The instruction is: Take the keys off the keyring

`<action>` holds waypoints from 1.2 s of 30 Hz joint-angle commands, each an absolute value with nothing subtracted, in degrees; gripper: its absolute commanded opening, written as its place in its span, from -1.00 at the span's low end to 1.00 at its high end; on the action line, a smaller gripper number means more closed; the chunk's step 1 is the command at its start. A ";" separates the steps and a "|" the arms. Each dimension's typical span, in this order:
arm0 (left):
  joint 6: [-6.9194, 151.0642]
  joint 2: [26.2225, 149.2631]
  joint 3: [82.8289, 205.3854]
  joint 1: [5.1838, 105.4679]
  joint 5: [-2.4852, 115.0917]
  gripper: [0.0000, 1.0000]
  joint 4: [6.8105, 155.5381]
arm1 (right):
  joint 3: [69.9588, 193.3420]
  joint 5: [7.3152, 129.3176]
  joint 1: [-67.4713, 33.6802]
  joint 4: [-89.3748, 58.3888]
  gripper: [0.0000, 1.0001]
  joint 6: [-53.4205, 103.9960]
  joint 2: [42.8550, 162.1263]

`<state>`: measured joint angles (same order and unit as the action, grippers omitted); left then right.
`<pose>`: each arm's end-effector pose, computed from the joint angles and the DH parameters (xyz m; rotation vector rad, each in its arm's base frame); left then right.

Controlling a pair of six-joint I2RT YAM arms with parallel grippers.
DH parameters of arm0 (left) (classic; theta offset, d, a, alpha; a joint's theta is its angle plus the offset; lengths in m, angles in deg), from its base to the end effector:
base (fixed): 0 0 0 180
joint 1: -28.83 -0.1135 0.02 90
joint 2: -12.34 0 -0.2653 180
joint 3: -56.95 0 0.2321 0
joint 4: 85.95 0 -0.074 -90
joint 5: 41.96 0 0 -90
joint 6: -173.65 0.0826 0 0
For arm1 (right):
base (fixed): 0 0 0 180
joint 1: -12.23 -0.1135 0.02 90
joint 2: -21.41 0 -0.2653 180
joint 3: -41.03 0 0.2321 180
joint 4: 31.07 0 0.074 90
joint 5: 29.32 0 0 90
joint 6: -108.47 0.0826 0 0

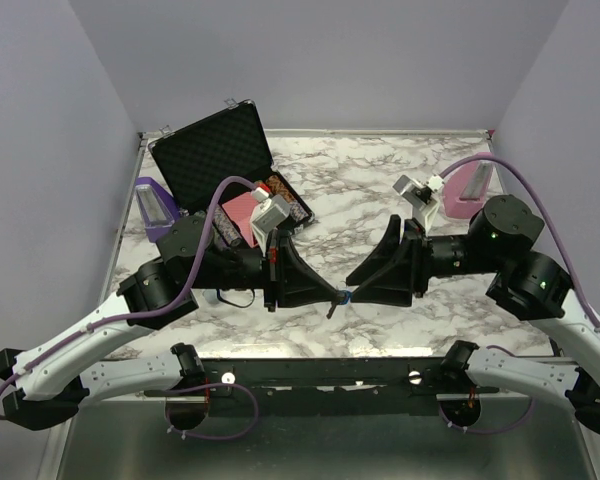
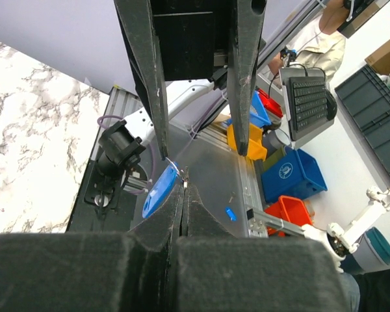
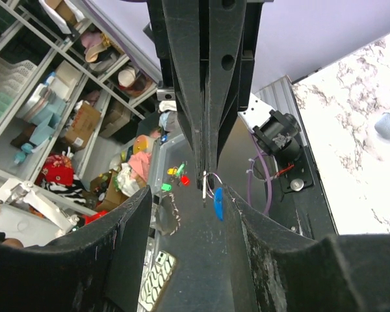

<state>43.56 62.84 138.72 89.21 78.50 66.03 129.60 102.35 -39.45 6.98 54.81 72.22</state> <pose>0.0598 -0.1899 0.4469 0.8048 1.6341 -1.7288 0.0633 0.1686 0.4606 -0.8952 1.6550 1.6980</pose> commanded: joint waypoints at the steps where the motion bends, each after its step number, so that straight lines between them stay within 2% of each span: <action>1: 44.63 62.44 139.26 89.03 76.43 -1.00 66.50 | 129.40 104.97 -39.71 2.11 0.11 57.23 72.56; 36: 45.07 60.68 138.39 89.03 75.29 -1.00 67.29 | 125.27 106.65 -39.71 -6.52 0.14 62.42 72.21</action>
